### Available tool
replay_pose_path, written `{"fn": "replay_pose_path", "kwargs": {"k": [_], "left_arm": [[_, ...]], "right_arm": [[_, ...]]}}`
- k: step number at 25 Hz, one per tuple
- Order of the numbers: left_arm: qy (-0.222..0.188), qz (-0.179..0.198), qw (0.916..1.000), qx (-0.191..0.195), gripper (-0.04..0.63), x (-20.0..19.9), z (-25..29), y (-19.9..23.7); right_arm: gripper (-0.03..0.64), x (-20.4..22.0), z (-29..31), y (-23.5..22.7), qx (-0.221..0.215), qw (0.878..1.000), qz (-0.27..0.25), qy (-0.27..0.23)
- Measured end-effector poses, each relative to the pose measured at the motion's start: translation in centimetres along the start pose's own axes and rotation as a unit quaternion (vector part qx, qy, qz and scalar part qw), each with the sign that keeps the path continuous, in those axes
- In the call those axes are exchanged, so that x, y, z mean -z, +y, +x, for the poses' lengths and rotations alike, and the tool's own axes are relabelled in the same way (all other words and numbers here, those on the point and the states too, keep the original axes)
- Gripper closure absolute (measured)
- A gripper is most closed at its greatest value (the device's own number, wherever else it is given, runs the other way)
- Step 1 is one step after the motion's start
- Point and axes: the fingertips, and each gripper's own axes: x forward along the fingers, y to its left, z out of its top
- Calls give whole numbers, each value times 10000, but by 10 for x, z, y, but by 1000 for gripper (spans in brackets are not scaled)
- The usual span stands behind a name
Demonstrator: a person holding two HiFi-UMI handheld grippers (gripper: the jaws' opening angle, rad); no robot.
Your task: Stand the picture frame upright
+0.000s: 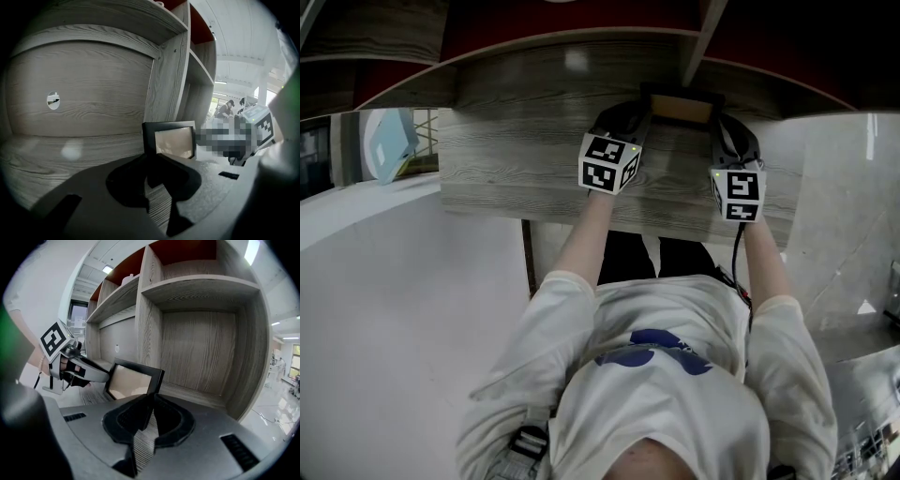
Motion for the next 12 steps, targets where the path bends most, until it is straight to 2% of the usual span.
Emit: {"fn": "replay_pose_path", "kwargs": {"k": [12], "left_arm": [[-52,-25,9999,-98,528,-4,2,3]], "right_arm": [[588,-4,3,-4,16,10000,-34,-23]]}}
